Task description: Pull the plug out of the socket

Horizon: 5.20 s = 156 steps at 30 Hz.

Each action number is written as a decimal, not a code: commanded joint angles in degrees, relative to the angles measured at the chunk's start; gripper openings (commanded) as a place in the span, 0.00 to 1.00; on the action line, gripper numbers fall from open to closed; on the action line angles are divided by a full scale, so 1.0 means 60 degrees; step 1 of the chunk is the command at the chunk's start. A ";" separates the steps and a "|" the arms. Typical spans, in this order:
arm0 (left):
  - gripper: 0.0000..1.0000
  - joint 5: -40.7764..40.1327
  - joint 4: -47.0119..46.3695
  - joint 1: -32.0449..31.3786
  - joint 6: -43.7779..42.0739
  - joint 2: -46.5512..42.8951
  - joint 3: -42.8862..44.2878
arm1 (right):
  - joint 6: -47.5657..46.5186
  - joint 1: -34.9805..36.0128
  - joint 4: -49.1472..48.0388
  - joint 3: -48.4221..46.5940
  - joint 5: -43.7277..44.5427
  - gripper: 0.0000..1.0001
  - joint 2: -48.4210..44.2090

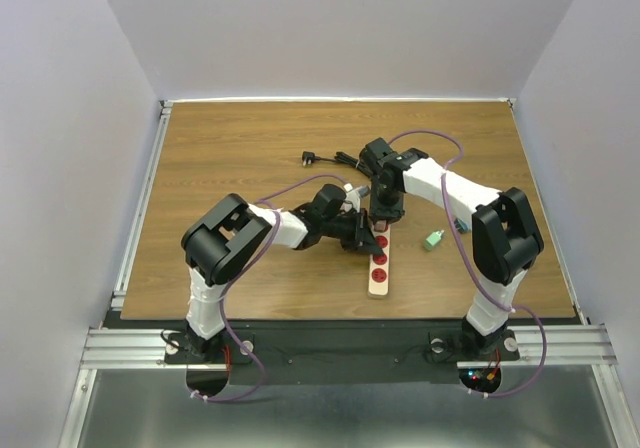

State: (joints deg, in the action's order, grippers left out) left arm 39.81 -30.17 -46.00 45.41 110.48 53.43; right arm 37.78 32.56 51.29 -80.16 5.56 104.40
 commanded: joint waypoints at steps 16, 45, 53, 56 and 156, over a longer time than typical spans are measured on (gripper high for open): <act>0.00 0.0601 -0.1065 -0.0156 0.0738 0.3207 -0.0116 | -0.0085 -0.0211 0.0767 -0.3513 -0.0019 0.00 0.0412; 0.00 0.0938 -0.1109 -0.0200 0.0987 0.3941 0.0133 | -0.0994 -0.1530 0.2336 -0.5012 -0.1322 0.00 0.0134; 0.00 0.0733 -0.1008 0.0064 0.0607 0.1338 -0.0277 | -0.1198 -0.1515 0.1765 -0.3882 -0.0737 0.00 0.0412; 0.00 0.0572 -0.0494 0.0079 0.0269 -0.0405 -0.0277 | -0.1418 -0.1530 0.1370 -0.3370 -0.0678 0.01 0.0457; 0.00 -0.1273 -0.0831 0.0004 0.0943 0.1586 0.0397 | -0.1639 -0.0577 -0.0286 -0.1687 -0.0853 0.00 -0.1052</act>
State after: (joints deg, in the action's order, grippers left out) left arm 26.55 -49.15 -42.76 53.65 120.99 58.89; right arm 25.80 29.67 61.63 -90.76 1.28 105.01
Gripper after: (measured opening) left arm 0.025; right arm 0.373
